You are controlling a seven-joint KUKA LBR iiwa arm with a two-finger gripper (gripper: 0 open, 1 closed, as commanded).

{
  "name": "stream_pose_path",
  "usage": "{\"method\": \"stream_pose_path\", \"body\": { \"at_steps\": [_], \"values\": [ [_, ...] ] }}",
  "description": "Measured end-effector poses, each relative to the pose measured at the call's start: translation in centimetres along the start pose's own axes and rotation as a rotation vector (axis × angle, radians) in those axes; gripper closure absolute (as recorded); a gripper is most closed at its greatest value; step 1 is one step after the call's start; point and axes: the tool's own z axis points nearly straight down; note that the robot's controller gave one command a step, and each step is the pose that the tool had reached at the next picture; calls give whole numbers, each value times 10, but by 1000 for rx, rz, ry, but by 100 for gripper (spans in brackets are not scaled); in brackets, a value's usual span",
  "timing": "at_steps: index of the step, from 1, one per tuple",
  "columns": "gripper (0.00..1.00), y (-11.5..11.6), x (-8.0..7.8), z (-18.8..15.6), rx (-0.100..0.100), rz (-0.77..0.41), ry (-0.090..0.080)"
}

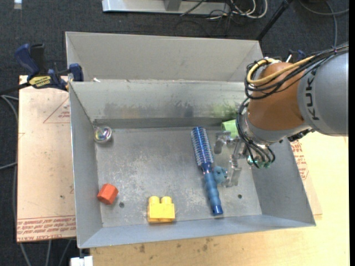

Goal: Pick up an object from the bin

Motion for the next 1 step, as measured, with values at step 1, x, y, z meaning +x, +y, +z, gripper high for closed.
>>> {"method": "stream_pose_path", "body": {
  "at_steps": [1],
  "values": [
    [0,13,18,49,7,-320,-35]
  ]
}}
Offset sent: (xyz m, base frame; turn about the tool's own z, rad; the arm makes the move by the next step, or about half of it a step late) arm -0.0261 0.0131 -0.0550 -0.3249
